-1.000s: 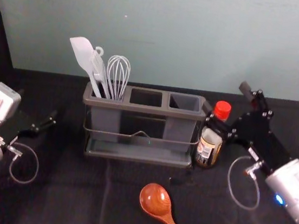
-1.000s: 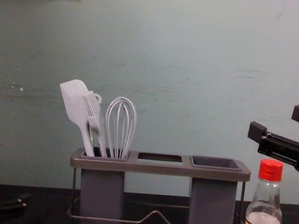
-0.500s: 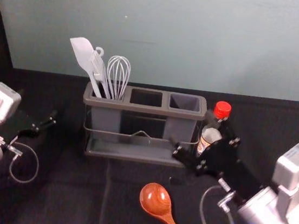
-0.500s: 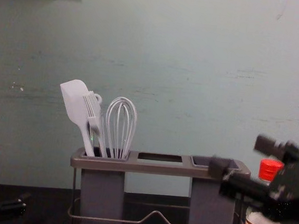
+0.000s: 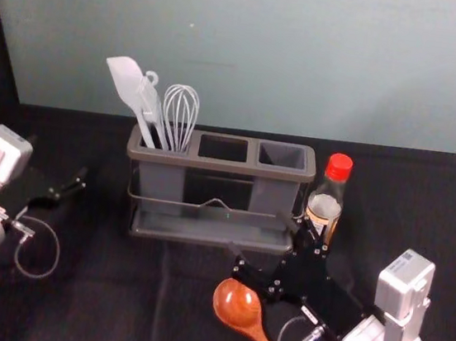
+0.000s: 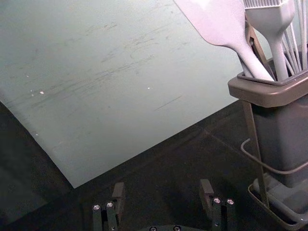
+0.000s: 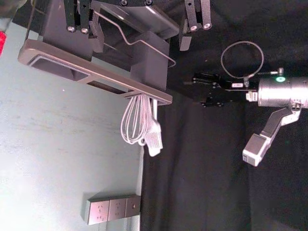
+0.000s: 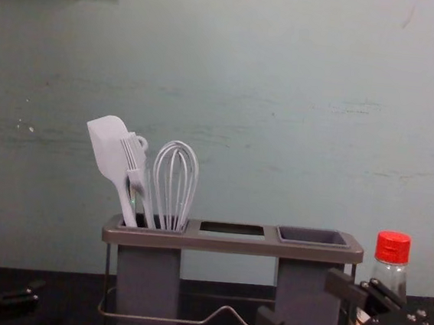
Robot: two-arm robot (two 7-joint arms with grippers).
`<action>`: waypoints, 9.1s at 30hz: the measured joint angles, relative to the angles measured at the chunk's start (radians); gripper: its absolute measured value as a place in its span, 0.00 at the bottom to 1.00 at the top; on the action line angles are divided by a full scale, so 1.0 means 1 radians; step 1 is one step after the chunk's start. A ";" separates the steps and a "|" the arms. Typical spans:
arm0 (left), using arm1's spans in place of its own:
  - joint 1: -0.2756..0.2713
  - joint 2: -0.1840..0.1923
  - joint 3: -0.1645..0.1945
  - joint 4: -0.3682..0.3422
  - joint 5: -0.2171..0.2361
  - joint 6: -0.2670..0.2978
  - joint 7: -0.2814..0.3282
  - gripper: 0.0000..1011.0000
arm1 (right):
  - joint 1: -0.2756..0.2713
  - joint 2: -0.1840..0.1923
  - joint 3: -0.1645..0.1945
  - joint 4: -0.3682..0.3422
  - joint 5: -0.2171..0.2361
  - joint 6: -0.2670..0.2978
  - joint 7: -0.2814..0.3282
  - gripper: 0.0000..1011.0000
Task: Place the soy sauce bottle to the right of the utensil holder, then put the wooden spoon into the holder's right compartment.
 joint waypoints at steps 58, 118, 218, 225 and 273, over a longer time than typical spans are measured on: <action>0.000 0.000 0.000 0.000 0.000 0.000 0.000 1.00 | 0.057 -0.022 -0.039 -0.323 -0.137 1.061 -0.063 0.99; 0.000 0.000 0.000 0.000 0.000 0.000 0.000 1.00 | 0.222 -0.101 -0.111 -0.146 -0.301 1.323 0.050 0.99; 0.000 0.000 0.000 0.000 0.000 0.000 0.000 1.00 | -0.249 -0.076 0.159 -0.436 -0.215 0.167 -0.127 0.83; 0.000 0.000 0.000 0.000 0.000 0.000 0.000 1.00 | -0.172 -0.074 0.139 -0.420 -0.209 0.192 -0.133 0.83; 0.000 0.000 0.000 0.000 0.000 0.000 0.000 1.00 | 0.425 -0.116 0.013 0.066 -0.079 0.095 -0.087 0.83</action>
